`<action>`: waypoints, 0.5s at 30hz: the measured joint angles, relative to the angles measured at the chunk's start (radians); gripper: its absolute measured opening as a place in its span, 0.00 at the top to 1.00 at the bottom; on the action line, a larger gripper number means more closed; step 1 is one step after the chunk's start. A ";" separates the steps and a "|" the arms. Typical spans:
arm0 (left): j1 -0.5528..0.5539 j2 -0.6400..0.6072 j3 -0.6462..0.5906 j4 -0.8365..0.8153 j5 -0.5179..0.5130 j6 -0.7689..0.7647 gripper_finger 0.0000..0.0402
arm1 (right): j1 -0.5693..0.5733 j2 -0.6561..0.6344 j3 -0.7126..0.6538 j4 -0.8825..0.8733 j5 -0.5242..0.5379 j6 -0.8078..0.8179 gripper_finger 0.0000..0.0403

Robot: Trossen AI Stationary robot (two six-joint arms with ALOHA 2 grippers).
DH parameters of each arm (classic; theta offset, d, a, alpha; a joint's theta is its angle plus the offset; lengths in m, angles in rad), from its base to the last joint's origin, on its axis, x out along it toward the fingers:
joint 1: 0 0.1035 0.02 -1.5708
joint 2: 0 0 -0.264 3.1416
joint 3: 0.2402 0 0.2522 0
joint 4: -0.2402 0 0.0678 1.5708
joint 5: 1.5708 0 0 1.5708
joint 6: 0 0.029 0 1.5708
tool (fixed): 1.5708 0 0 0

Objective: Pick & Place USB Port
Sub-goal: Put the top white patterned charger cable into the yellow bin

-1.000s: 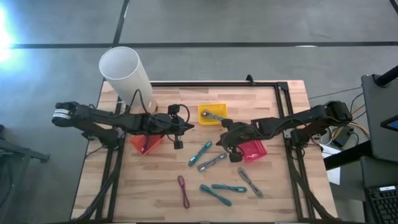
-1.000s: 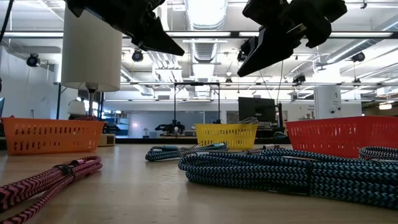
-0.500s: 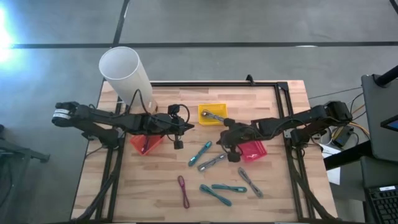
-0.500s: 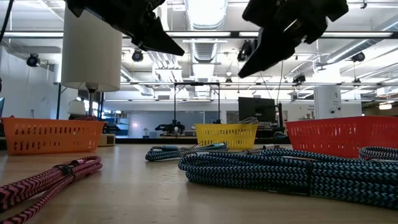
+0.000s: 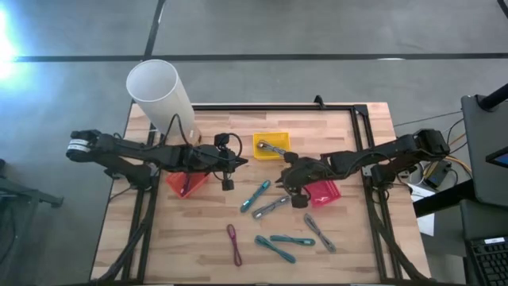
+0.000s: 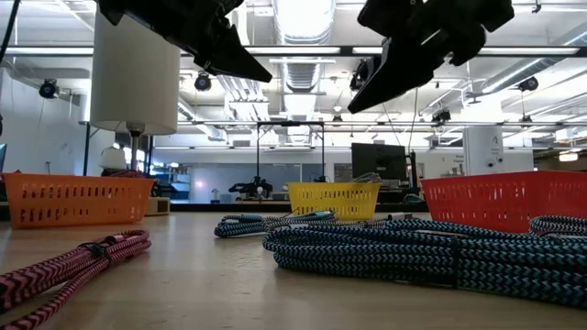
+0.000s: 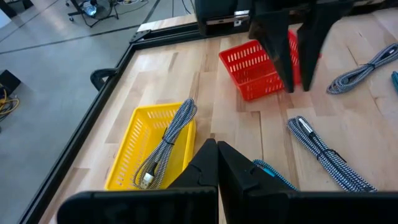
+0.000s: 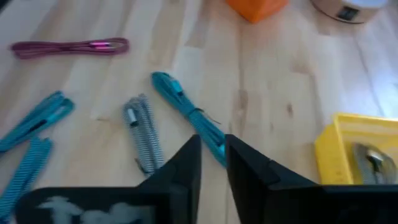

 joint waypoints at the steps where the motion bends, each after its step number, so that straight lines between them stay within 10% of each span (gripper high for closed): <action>1: 0.000 0.000 0.000 0.000 0.000 0.000 1.00 | 0.000 0.003 0.000 0.002 -0.016 0.000 0.81; 15: 0.000 0.000 0.000 0.000 0.000 0.000 1.00 | 0.018 0.128 -0.030 0.003 -0.160 0.026 0.59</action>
